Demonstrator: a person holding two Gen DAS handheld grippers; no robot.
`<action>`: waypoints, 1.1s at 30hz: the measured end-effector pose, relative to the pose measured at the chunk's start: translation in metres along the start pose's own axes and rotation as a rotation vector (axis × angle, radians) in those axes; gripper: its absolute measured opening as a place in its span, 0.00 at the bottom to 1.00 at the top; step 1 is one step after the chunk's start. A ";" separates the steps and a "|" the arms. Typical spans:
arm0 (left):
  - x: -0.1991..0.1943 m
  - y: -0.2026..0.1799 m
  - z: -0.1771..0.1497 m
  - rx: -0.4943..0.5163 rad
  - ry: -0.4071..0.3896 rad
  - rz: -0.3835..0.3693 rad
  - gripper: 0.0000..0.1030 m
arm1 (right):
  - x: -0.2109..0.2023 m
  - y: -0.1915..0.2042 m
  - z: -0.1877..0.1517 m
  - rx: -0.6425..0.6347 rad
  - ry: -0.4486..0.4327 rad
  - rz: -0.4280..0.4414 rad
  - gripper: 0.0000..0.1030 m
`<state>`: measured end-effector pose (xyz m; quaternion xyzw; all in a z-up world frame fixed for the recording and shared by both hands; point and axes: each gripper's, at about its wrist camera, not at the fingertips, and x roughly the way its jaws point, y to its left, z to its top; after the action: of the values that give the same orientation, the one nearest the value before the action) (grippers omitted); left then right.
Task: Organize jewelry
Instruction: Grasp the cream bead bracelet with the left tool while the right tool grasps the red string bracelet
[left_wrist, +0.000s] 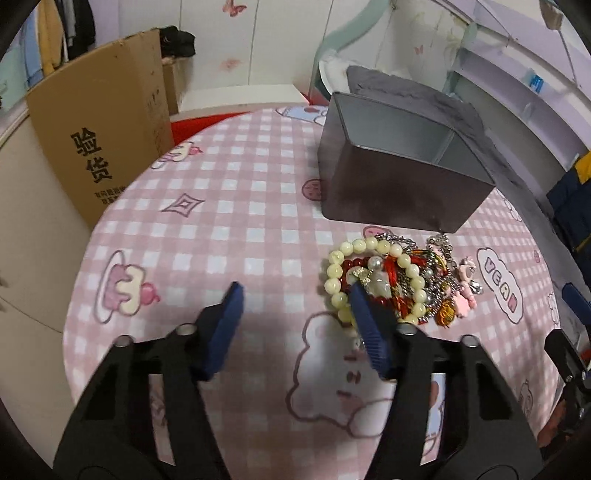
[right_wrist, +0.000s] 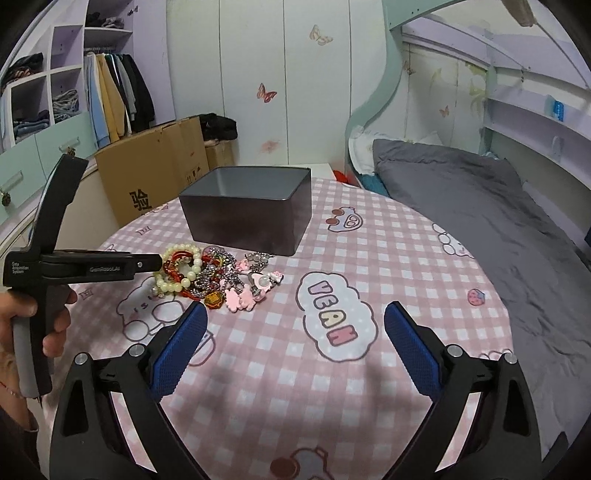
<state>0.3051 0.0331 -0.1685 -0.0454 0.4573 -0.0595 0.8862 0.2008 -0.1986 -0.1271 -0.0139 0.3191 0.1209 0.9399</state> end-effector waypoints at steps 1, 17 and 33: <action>0.002 0.001 0.002 -0.001 0.002 -0.009 0.46 | 0.003 0.000 0.001 -0.003 0.007 0.004 0.90; 0.006 0.012 0.006 0.050 0.024 0.012 0.36 | 0.015 0.002 0.020 -0.028 0.033 0.025 0.90; 0.002 0.016 -0.001 0.054 -0.044 0.007 0.09 | 0.023 0.012 0.020 -0.046 0.060 0.056 0.77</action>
<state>0.3062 0.0484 -0.1726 -0.0213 0.4362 -0.0677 0.8970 0.2275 -0.1801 -0.1245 -0.0301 0.3444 0.1538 0.9256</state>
